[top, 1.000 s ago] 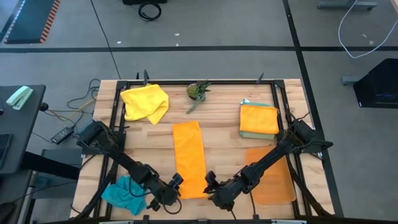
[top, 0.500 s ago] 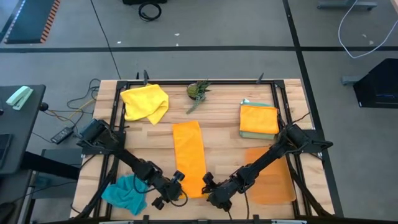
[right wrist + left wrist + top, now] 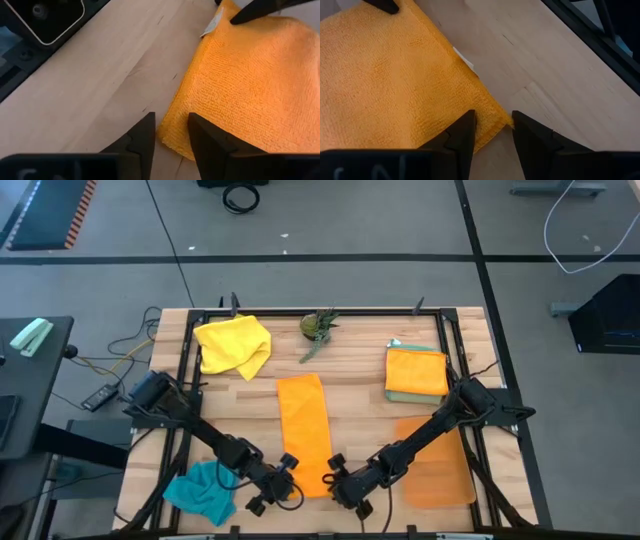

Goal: Fold microfiber towels
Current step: Fold the orange microfiber towel

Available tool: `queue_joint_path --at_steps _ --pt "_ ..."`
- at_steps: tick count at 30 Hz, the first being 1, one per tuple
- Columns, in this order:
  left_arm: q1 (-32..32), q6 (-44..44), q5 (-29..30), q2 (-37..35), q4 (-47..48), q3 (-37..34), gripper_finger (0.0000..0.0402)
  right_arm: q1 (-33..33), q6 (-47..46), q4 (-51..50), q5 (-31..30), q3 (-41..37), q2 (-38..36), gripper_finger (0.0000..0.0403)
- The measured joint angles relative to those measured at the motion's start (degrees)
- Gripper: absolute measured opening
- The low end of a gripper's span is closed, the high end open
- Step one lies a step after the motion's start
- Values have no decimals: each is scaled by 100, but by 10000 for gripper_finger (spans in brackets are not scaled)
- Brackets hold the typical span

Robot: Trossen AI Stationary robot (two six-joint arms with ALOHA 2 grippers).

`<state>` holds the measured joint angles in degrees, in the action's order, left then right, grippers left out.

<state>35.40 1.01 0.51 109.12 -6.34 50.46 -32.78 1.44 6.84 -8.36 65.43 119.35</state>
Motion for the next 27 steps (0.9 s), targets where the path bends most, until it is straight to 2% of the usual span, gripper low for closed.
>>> queue_joint_path --at_steps 6,10,14,20,24,27 --pt "-1 -17 12 90 -99 9 121 9 -280 -29 11 -4 0 80" --pt "1 -7 31 99 -85 9 67 13 -286 -38 -16 -7 0 48" --pt "1 44 33 99 -77 9 11 11 -395 -38 -83 -7 0 43" --pt "55 183 -43 -157 -136 -33 8 18 -837 -143 -156 15 -129 42" --pt "169 480 -69 -825 87 -89 9 -11 -1253 -52 -198 35 -647 42" --pt "345 844 -101 -1346 -102 -38 8 -68 -2041 -111 -56 41 -996 42"
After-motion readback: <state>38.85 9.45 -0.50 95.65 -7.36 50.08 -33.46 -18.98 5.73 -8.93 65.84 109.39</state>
